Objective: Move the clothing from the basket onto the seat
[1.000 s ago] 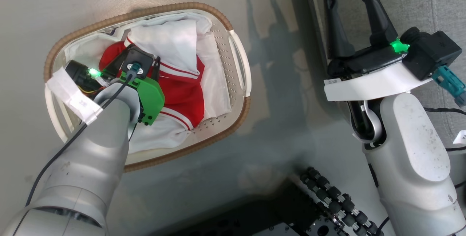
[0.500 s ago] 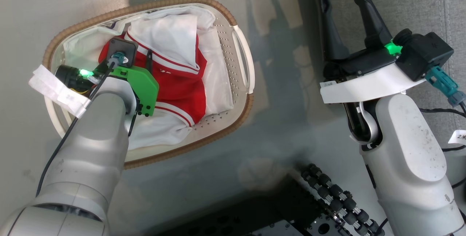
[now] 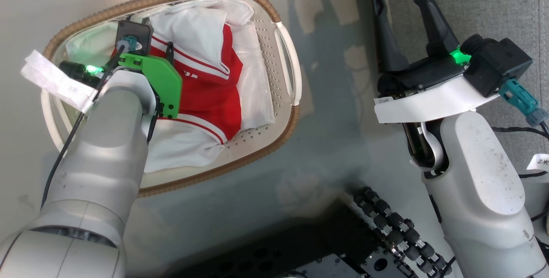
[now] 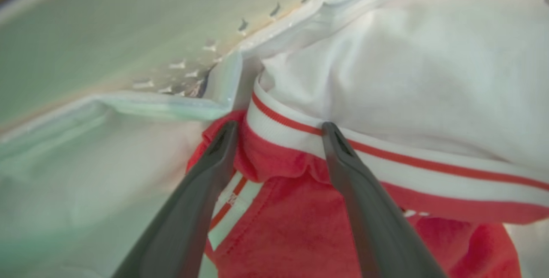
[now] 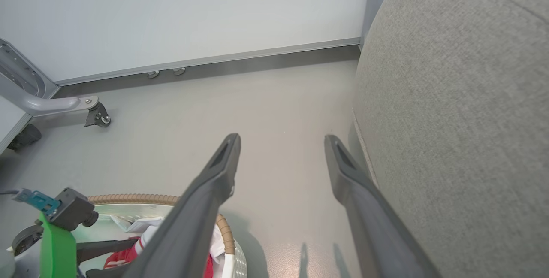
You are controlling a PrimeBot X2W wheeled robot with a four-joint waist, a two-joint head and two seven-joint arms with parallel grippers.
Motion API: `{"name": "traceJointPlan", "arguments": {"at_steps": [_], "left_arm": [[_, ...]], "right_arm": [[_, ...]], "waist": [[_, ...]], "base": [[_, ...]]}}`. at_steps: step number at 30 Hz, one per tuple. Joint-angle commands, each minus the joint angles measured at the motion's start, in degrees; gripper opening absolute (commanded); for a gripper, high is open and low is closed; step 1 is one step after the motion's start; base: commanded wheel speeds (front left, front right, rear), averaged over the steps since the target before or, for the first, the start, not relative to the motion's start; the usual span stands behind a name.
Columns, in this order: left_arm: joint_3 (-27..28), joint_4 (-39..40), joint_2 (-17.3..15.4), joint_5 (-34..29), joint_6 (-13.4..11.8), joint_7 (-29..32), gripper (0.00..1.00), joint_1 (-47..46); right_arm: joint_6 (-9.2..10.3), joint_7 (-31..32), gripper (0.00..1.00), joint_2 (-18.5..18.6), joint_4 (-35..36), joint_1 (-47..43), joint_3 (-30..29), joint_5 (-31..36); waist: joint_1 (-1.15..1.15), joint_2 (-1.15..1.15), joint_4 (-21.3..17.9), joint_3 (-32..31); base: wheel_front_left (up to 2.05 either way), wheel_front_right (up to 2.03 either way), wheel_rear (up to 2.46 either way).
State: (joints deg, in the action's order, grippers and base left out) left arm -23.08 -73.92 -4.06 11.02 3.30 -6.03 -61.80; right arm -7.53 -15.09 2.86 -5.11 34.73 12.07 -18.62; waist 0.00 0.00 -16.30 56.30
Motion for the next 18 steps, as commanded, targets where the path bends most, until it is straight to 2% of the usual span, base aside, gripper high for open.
{"name": "traceJointPlan", "arguments": {"at_steps": [1,14,15,16,17,18], "left_arm": [[-0.29,0.01,-0.29,0.43,0.36,0.75,1.0,-1.01],[-2.35,-0.02,0.2,1.68,3.36,3.63,1.0,-0.11],[-2.56,-0.02,0.06,1.56,3.44,3.74,0.96,-0.02],[-2.77,-0.02,0.01,1.57,3.51,3.8,0.45,-0.02],[-2.89,-0.02,0.01,1.67,3.59,3.76,0.0,-0.04],[-3.24,-0.01,-0.05,1.59,3.62,3.8,0.0,-0.03]], "right_arm": [[0.08,-0.11,1.0,0.14,0.4,0.62,0.08,0.19],[0.08,-0.11,1.0,0.14,0.99,-0.32,-0.06,0.55],[0.08,-0.11,1.0,0.14,1.0,-0.31,-0.12,0.58],[0.08,-0.11,1.0,0.14,0.97,-0.29,-0.21,0.57],[0.08,-0.11,1.0,0.14,0.95,-0.24,-0.27,0.57],[0.08,-0.11,1.0,0.14,0.93,-0.21,-0.35,0.58]], "waist": [[0.0,0.0,0.02,0.25],[0.0,0.0,0.31,0.85],[0.0,0.0,0.3,0.85],[0.0,0.0,0.3,0.85],[0.0,0.0,0.3,0.86],[0.0,0.0,0.3,0.86]], "base": [[0.0,0.0,0.0],[0.0,0.0,0.0],[0.0,0.0,0.0],[0.0,0.0,0.0],[0.0,0.0,0.0],[0.0,0.0,0.0]]}}
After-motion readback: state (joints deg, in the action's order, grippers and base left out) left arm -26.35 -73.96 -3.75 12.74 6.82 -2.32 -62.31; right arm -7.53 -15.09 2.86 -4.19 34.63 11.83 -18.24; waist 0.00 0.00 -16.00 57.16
